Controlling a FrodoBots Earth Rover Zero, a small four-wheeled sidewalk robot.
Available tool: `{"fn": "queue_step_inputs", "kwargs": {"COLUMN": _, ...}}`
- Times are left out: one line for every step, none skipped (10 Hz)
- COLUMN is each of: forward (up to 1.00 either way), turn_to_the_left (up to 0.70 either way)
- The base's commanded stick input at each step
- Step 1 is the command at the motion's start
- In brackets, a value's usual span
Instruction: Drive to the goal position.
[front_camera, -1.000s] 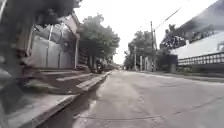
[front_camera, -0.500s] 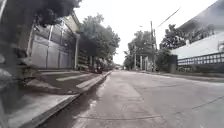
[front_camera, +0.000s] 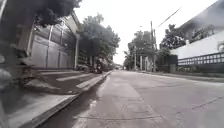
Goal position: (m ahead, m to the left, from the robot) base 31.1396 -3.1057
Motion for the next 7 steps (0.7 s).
{"fn": "queue_step_inputs", "kwargs": {"forward": 0.41, "turn_to_the_left": -0.18}}
{"fn": "queue_step_inputs", "kwargs": {"forward": 0.7, "turn_to_the_left": -0.35}}
{"fn": "queue_step_inputs", "kwargs": {"forward": 0.7, "turn_to_the_left": -0.35}}
{"fn": "queue_step_inputs", "kwargs": {"forward": 0.7, "turn_to_the_left": -0.35}}
{"fn": "queue_step_inputs", "kwargs": {"forward": 0.7, "turn_to_the_left": -0.35}}
{"fn": "queue_step_inputs", "kwargs": {"forward": 0.7, "turn_to_the_left": -0.35}}
{"fn": "queue_step_inputs", "kwargs": {"forward": 0.7, "turn_to_the_left": -0.35}}
